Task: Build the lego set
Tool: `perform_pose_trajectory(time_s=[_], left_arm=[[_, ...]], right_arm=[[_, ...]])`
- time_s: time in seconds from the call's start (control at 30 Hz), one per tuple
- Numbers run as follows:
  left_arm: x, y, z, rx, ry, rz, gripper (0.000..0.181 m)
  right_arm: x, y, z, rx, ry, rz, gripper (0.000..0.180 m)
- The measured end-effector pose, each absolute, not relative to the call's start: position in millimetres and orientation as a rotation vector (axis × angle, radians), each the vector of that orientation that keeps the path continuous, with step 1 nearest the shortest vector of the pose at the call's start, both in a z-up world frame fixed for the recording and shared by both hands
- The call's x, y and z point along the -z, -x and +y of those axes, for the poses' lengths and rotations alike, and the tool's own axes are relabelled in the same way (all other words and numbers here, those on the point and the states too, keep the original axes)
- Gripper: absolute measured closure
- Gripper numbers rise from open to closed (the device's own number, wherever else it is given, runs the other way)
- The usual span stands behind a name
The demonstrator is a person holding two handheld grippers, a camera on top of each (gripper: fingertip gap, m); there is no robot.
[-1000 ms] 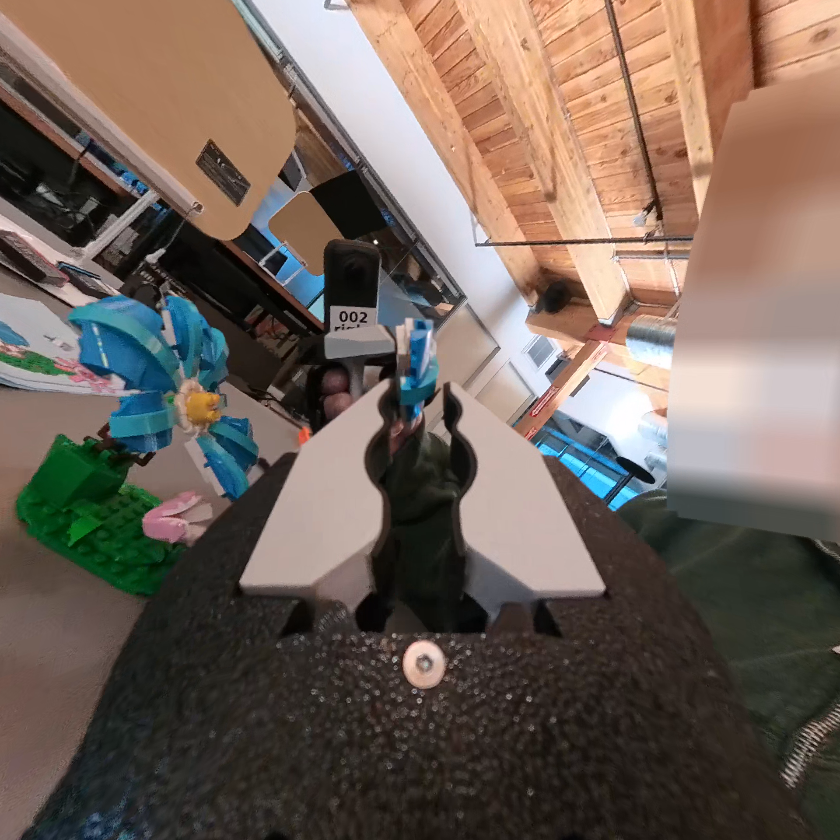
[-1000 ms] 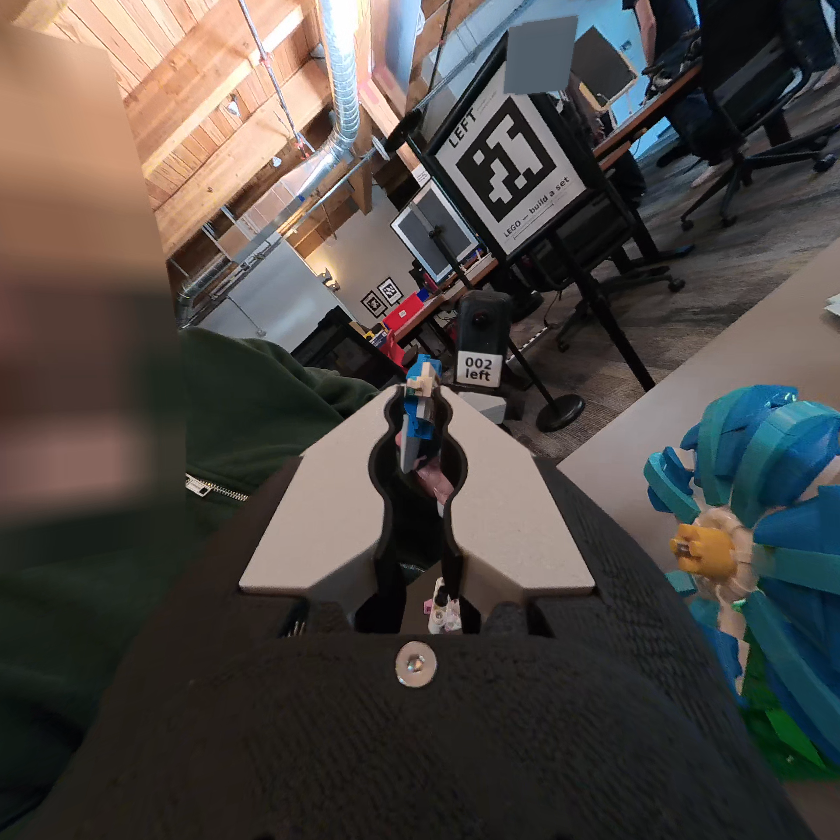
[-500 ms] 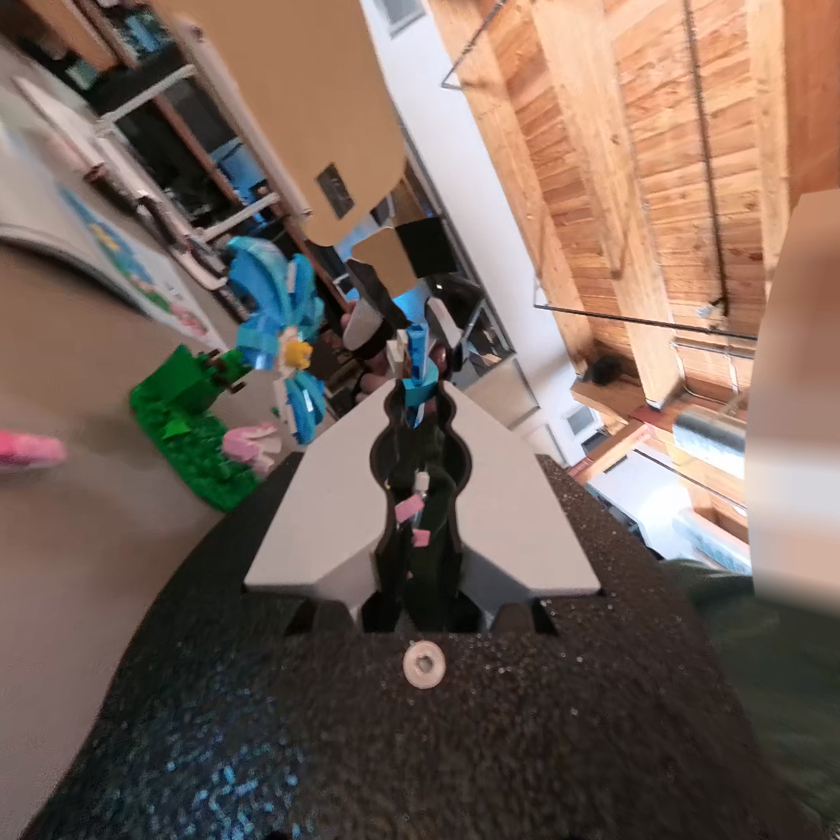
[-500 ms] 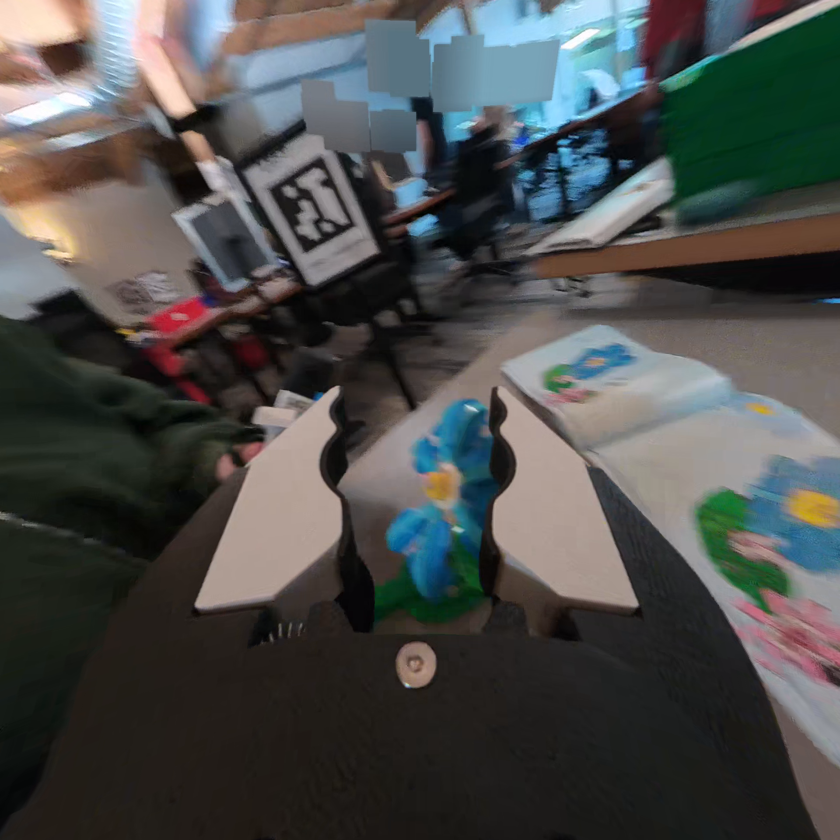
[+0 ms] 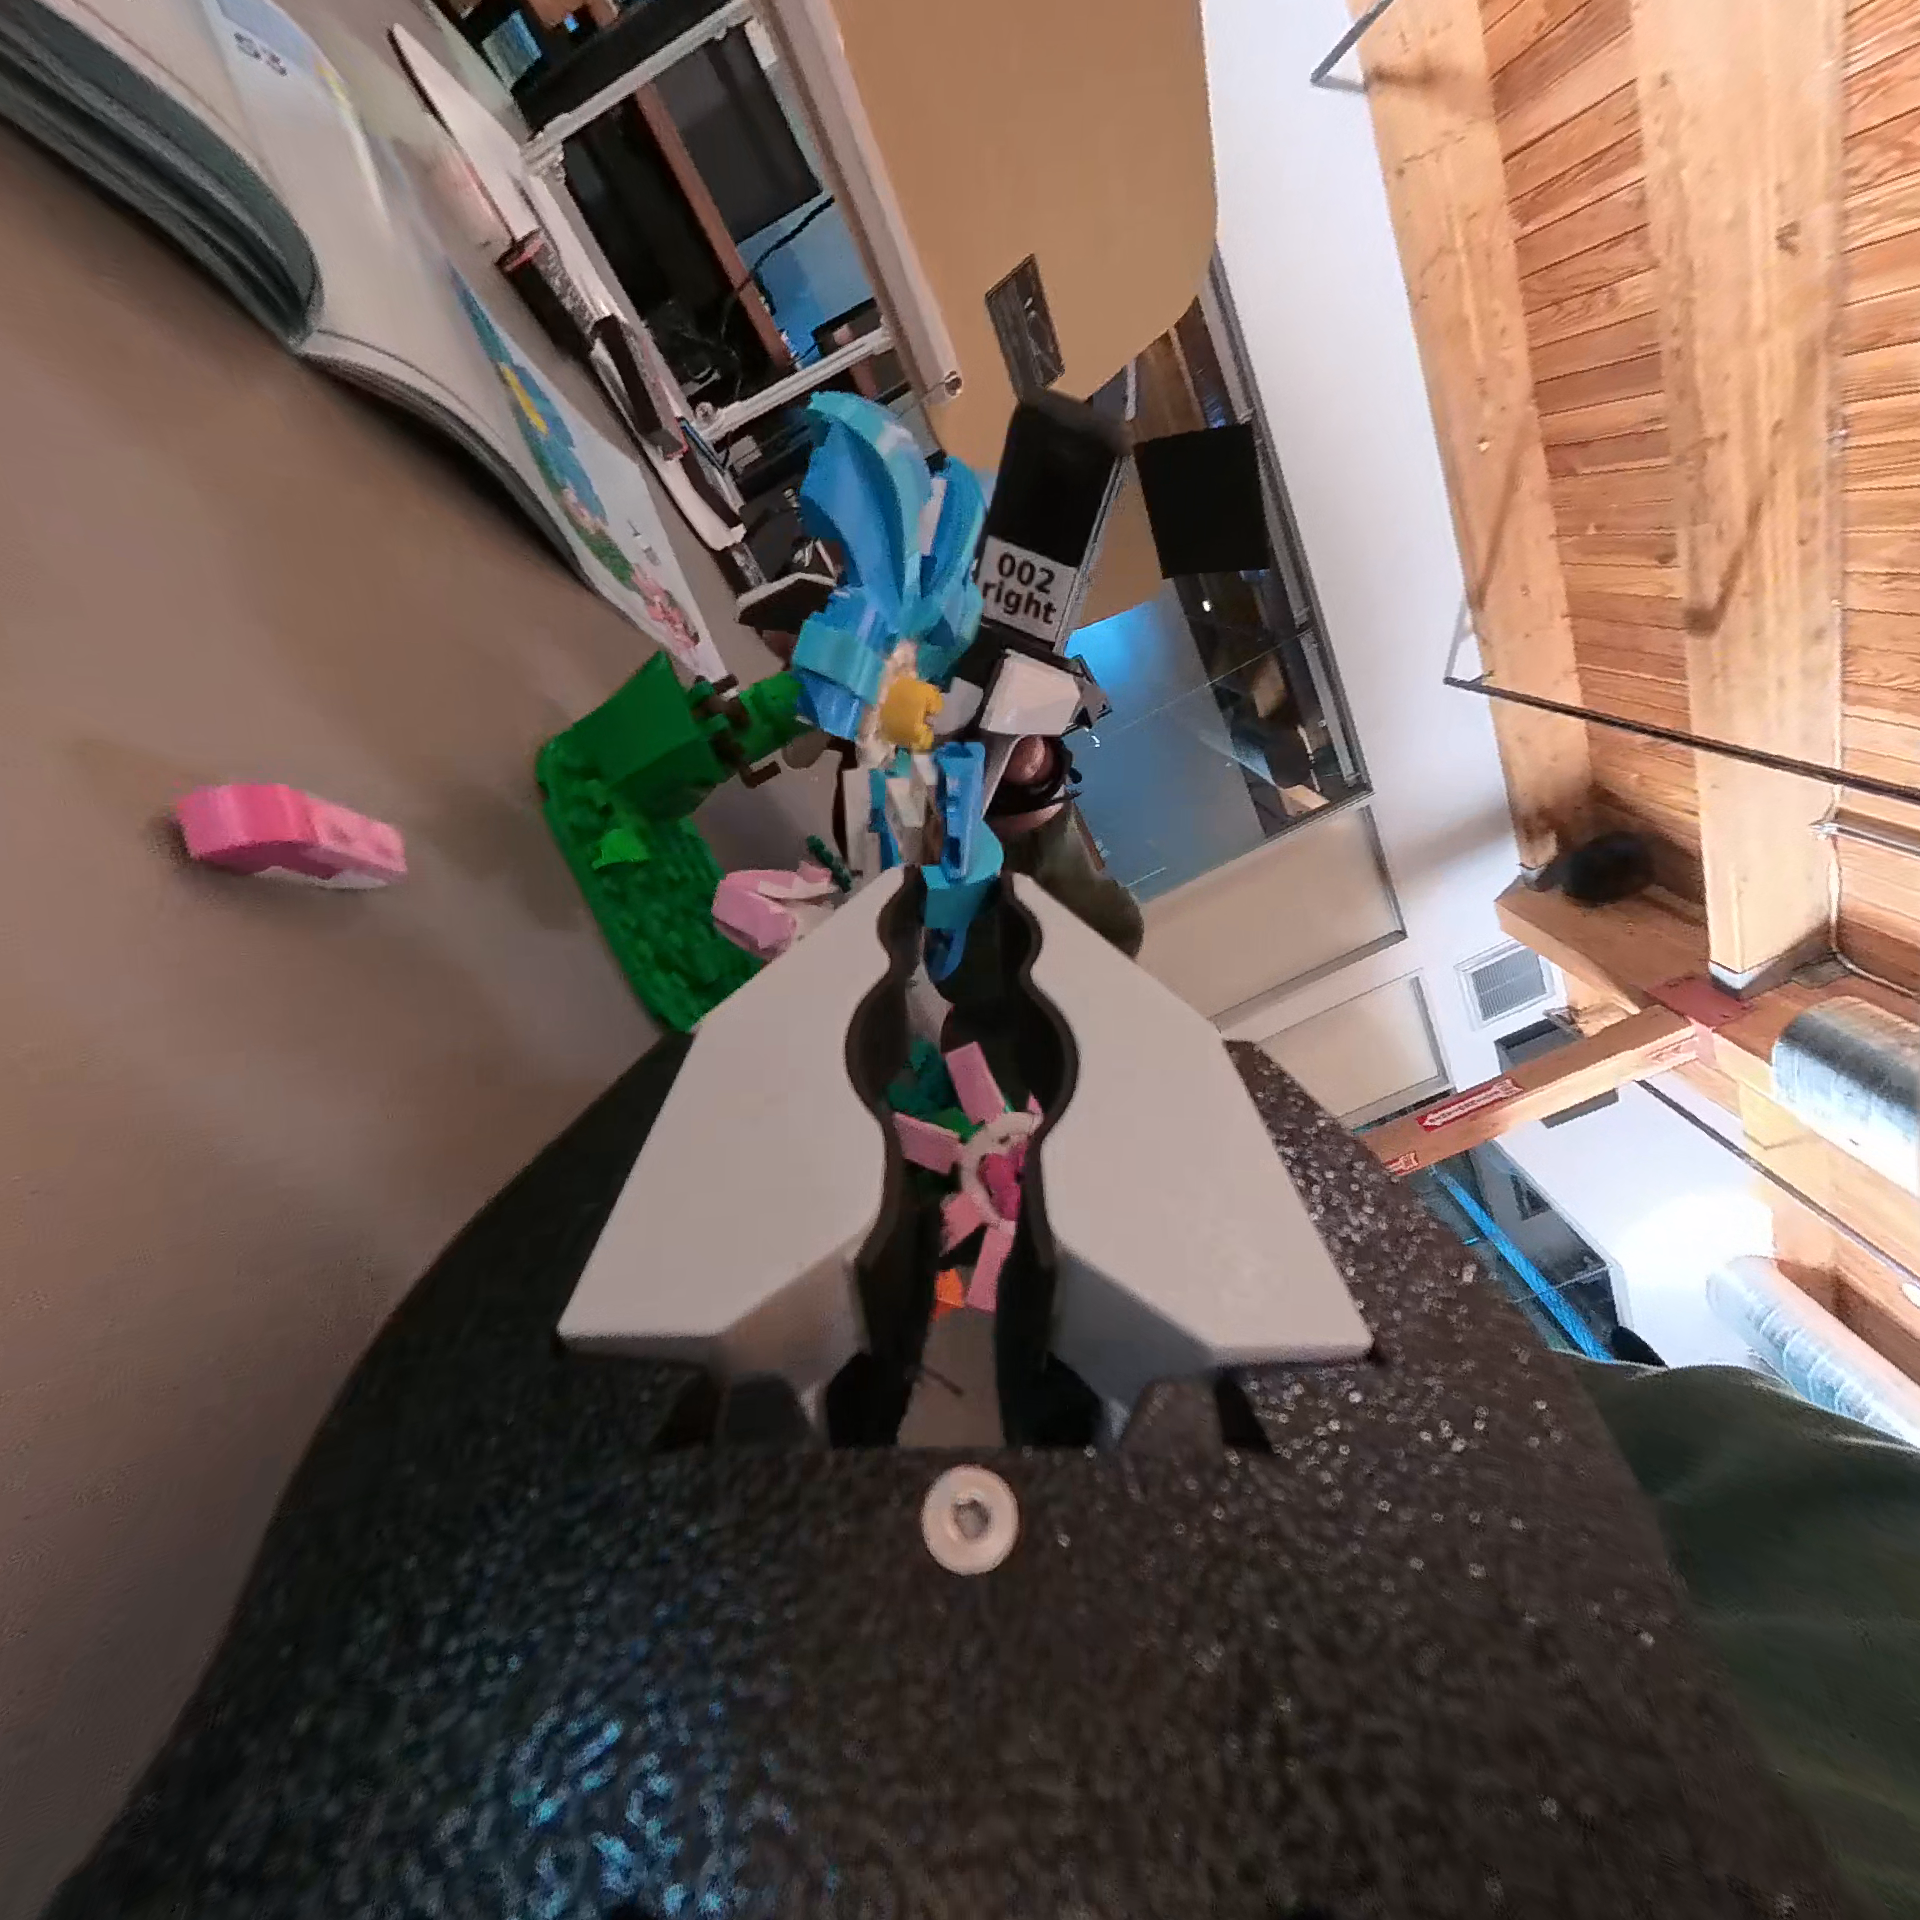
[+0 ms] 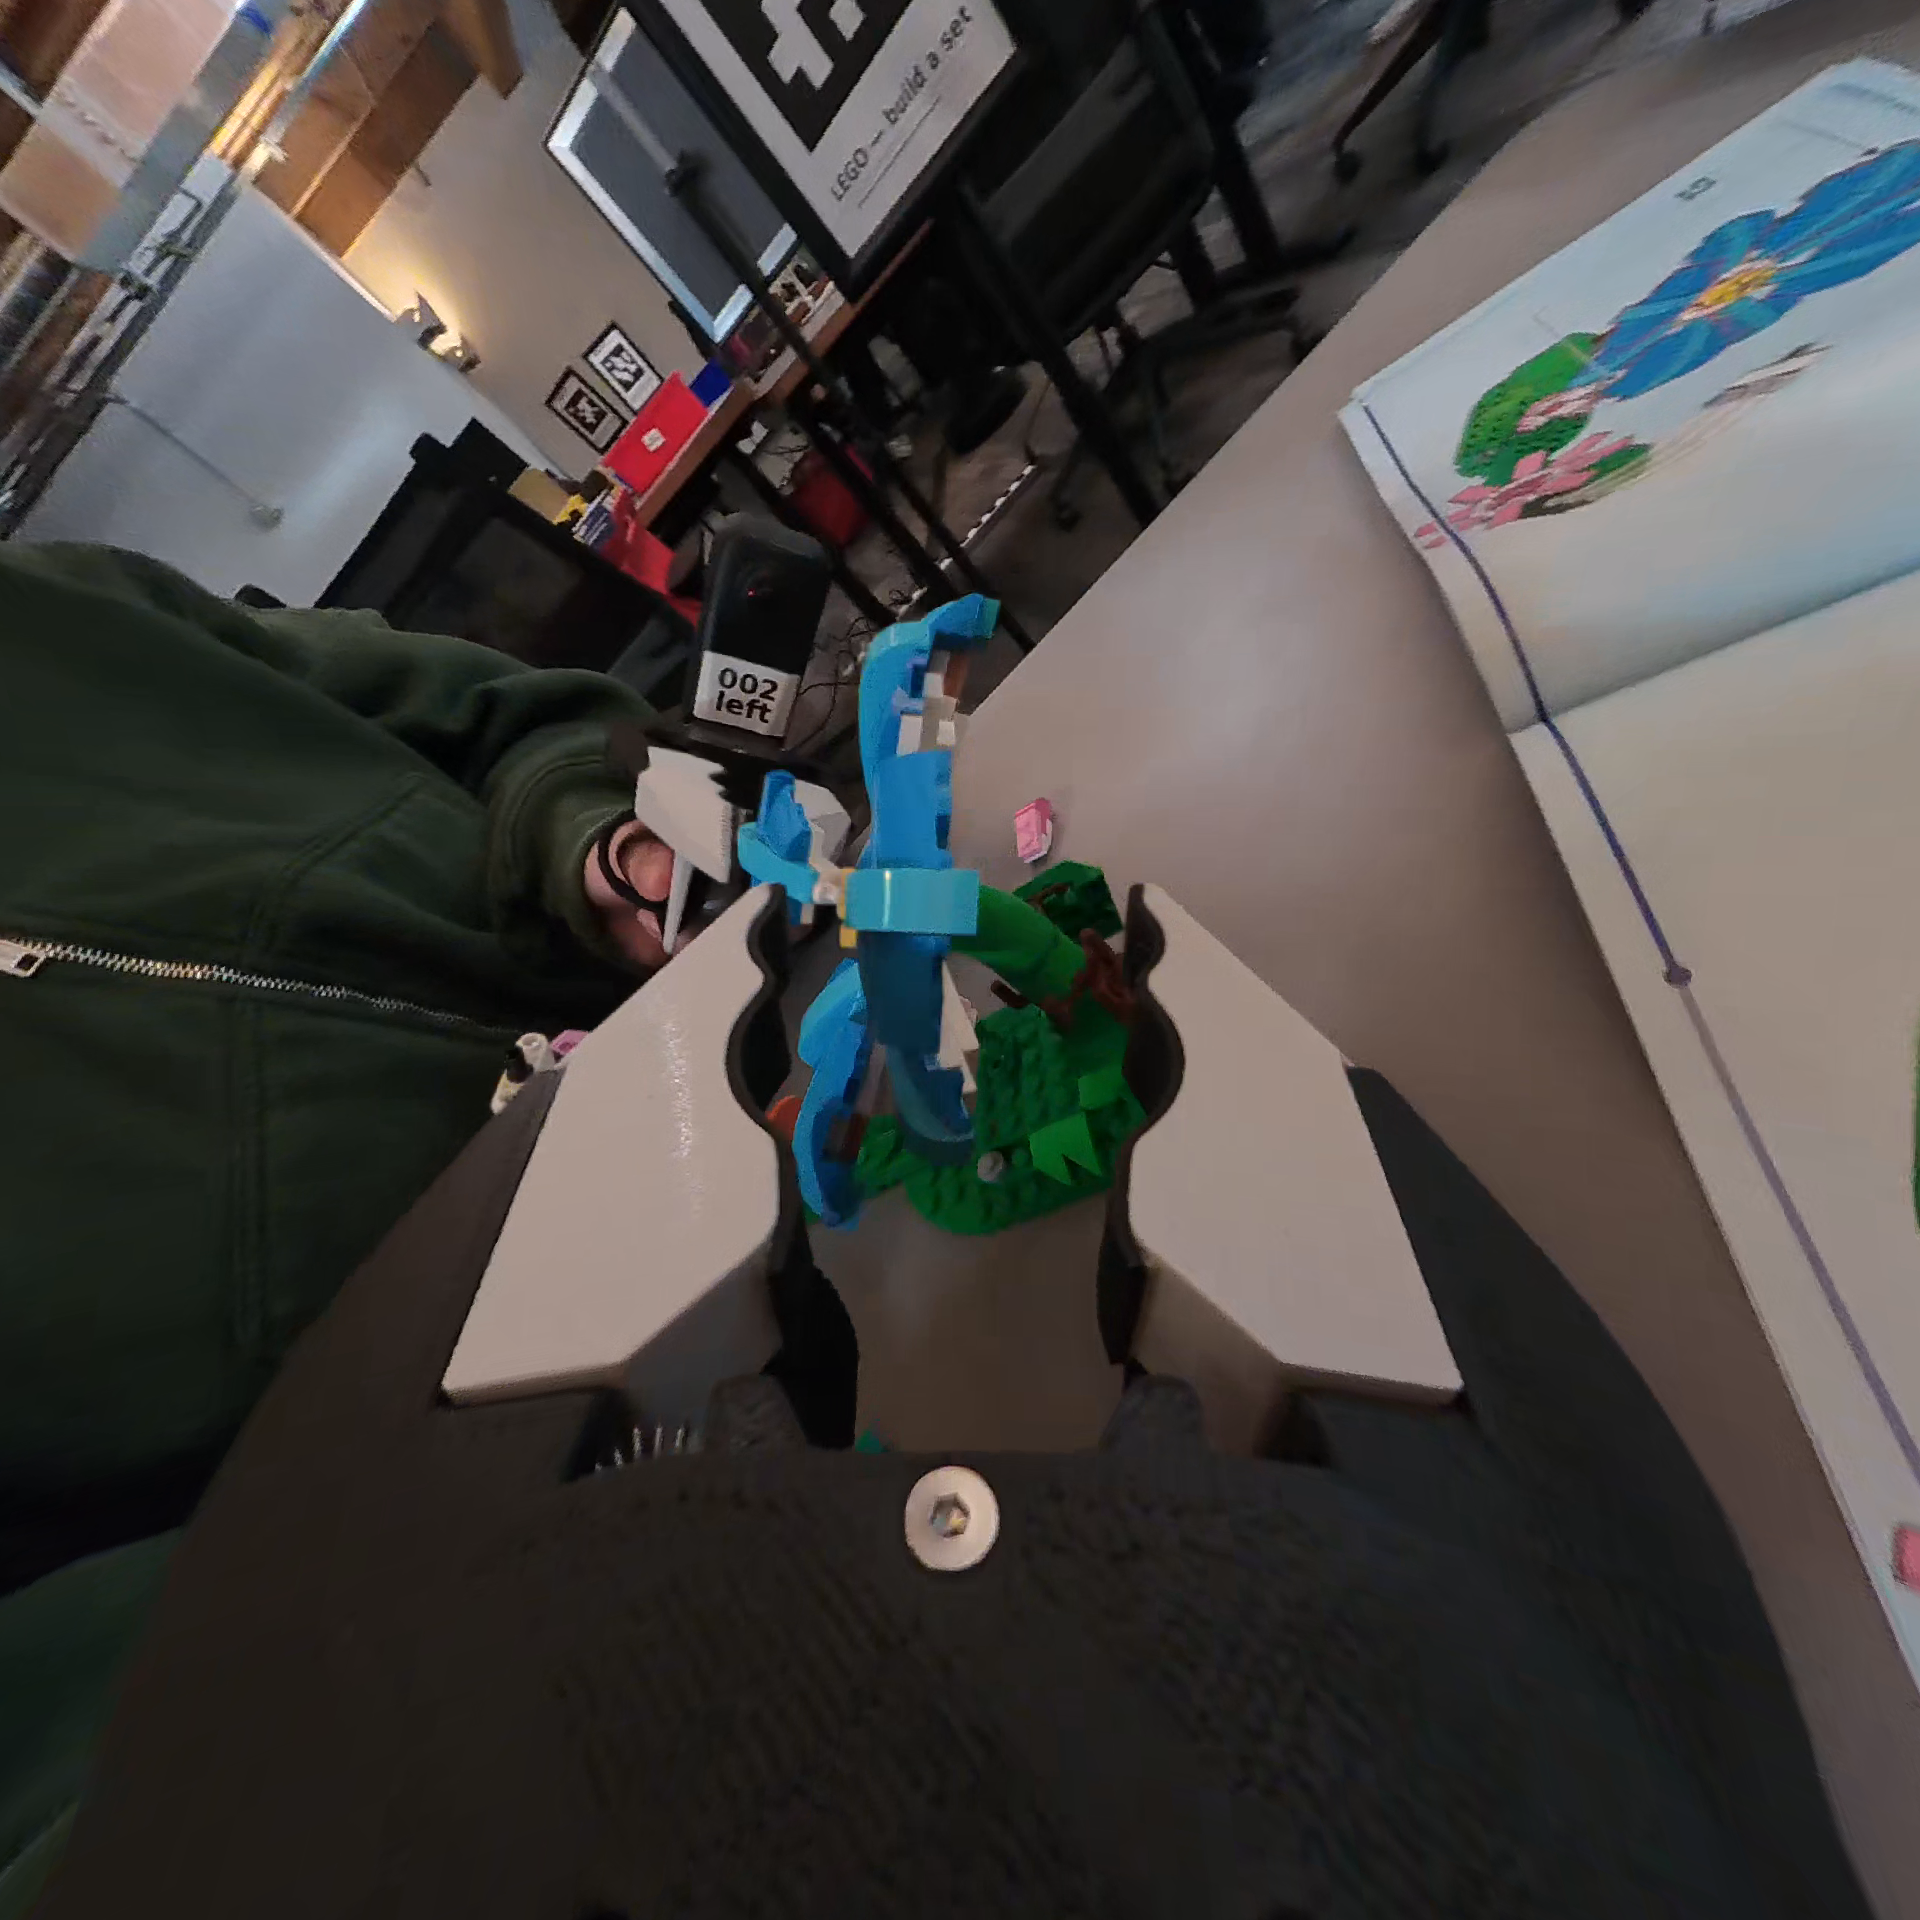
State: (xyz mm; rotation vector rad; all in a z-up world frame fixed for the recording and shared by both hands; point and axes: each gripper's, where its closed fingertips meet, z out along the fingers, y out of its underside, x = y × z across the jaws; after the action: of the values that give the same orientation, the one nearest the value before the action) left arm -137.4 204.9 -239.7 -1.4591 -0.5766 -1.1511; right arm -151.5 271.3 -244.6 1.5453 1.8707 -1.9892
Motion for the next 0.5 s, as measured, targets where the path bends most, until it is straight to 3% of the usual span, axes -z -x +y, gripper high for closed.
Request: perform_pose_trajectory(time_s=[0.13,0.3,0.5], left_arm=[[241.6,138.4,207.1,1.158,1.464,-0.593,0.170],[239.8,140.1,209.6,1.147,1.456,-0.582,0.170],[237.9,145.5,214.8,1.123,1.449,-0.570,0.170]], right_arm=[[250.5,154.5,266.0,1.990,-1.521,1.919,0.124],[241.9,153.5,264.2,2.073,-1.540,1.919,0.148],[241.4,150.4,265.7,2.142,-1.709,1.838,0.150]])
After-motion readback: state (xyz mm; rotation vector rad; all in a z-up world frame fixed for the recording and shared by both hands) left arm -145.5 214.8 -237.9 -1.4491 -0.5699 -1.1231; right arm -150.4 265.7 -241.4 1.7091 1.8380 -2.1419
